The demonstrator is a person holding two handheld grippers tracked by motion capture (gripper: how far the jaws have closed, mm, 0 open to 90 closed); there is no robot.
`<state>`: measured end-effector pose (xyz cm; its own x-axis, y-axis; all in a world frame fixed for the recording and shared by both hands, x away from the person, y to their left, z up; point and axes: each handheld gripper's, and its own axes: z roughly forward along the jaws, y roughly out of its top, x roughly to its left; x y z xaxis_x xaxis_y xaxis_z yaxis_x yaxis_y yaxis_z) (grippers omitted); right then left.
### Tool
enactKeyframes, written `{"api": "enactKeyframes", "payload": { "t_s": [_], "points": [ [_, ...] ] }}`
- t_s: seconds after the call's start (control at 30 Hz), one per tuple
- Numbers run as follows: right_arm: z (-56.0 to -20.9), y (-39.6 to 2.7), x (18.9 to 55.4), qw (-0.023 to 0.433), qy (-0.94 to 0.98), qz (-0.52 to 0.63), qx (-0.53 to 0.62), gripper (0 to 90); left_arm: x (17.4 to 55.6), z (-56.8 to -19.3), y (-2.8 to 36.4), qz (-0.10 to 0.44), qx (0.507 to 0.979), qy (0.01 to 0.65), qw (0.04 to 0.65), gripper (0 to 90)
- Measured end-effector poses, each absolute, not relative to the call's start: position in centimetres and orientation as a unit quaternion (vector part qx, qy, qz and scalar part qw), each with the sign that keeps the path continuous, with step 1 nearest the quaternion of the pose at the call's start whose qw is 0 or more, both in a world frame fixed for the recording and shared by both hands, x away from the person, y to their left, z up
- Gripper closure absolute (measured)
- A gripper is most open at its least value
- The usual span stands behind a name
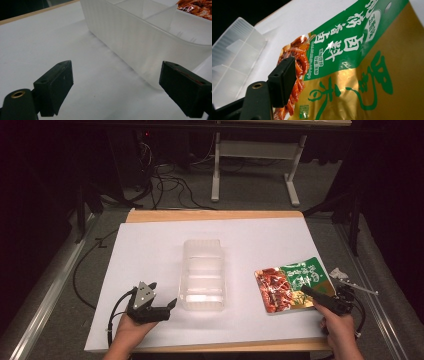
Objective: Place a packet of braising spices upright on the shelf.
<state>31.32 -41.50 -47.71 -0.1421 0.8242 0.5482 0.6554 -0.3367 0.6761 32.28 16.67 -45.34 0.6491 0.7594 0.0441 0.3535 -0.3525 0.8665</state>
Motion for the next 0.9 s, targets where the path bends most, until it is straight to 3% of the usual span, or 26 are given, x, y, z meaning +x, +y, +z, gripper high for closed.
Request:
{"api": "enactKeyframes", "payload": {
  "t_s": [0.17, 0.43, 0.8, 0.9],
  "points": [
    [-47.7, -42.0, 31.2, 0.076, 0.539, 0.528, 0.652, 45.7, 32.0, -45.3, 16.8, 0.231, 0.791, 0.351, 0.444, 12.4],
    [-47.2, -41.8, 31.0, 0.085, 0.527, 0.531, 0.658, 57.5, 31.9, -45.3, 16.9, 0.233, 0.793, 0.351, 0.440, 12.4],
    [-46.7, -41.1, 30.7, 0.127, 0.544, 0.524, 0.643, 75.7, 31.9, -45.4, 16.9, 0.233, 0.795, 0.349, 0.438, 12.6],
    [-46.7, -41.1, 30.7, 0.135, 0.543, 0.520, 0.645, 84.9, 31.9, -45.4, 16.8, 0.234, 0.795, 0.349, 0.438, 12.6]
  ]
}}
